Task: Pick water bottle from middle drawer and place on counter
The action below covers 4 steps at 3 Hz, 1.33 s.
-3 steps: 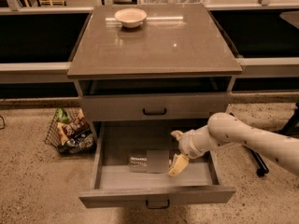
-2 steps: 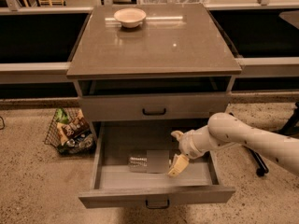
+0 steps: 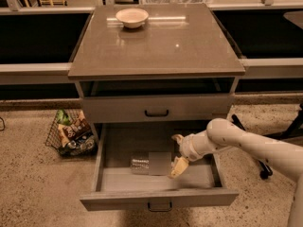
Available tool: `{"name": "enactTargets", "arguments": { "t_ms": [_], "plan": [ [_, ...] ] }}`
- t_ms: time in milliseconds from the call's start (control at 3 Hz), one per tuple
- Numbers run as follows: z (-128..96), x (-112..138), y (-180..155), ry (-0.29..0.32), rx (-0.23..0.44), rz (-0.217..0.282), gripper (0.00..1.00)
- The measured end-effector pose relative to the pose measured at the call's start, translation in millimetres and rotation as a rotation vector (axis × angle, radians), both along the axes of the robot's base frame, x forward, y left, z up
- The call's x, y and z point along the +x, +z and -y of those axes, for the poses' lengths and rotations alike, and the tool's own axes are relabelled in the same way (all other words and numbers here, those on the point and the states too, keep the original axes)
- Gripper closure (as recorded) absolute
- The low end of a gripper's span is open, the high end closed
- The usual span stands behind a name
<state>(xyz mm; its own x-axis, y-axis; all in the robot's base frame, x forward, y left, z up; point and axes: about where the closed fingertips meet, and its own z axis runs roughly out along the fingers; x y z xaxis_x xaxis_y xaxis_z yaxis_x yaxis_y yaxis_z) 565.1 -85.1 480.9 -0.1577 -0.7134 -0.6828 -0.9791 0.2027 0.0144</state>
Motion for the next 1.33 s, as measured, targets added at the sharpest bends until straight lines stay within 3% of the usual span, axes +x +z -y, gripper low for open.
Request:
{"name": "enactTargets", "arguments": {
  "t_ms": [667,1333],
  "plan": [
    [-15.4,23.8,-46.4,0.042,-0.036,0.061,0.0],
    [-39.2,34.9,-83.5,0.12,-0.021,0.075,0.0]
  ]
}}
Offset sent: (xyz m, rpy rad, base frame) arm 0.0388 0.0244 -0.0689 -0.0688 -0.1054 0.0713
